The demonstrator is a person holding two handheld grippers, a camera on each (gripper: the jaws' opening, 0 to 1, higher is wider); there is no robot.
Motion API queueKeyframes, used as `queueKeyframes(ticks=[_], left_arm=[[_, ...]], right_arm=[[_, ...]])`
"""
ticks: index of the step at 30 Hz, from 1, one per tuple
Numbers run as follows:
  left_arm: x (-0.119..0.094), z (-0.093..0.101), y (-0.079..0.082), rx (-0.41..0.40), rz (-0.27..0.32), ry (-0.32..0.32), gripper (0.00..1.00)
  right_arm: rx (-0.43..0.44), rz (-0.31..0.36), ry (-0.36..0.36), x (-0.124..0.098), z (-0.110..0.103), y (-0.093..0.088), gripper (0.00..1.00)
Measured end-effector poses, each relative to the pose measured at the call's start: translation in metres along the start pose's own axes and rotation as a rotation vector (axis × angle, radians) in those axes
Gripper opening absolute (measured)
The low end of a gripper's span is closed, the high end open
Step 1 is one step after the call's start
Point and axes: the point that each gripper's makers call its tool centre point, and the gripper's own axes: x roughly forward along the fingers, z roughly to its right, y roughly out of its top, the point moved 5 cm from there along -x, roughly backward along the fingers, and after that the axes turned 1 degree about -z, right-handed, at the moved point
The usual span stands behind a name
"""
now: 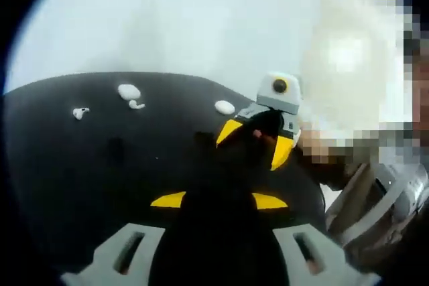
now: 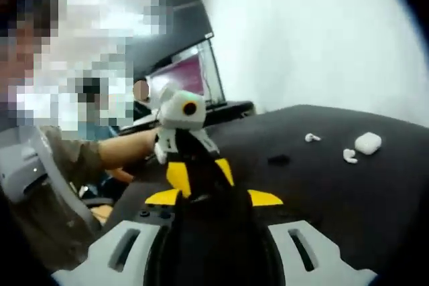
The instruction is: Pick up three earphones and place each one into its charging case using tactile feedback, ensure that each earphone is properly inserted and securely positioned inside the case.
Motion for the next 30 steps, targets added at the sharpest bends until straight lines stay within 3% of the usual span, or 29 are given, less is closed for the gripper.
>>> queueKeyframes(ticks=[5,18,22,25,27,30], left_arm=[[0.0,0.007,-0.004,0.02,-0.005,-0.019,0.3],[-0.007,0.01,-0.007,0.177,0.023,0.053,0.3],[-0.011,0.012,-0.006,0.269,0.052,0.096,0.29],[-0.013,0.016,-0.006,0.35,0.06,0.131,0.28],[-0.015,0.018,-0.006,0.351,0.063,0.134,0.26],[-0.019,0.019,-0.002,0.364,0.093,0.128,0.21]], right_arm=[[-0.003,0.017,-0.02,-0.004,0.004,0.003,0.38],[-0.014,0.001,-0.016,-0.001,0.004,0.001,0.38],[0.107,0.012,0.068,0.014,-0.01,-0.003,0.38],[0.18,0.004,0.045,0.024,-0.008,-0.004,0.32],[0.233,-0.023,0.031,0.03,-0.006,-0.01,0.27],[0.267,-0.068,0.065,0.036,-0.011,-0.017,0.27]])
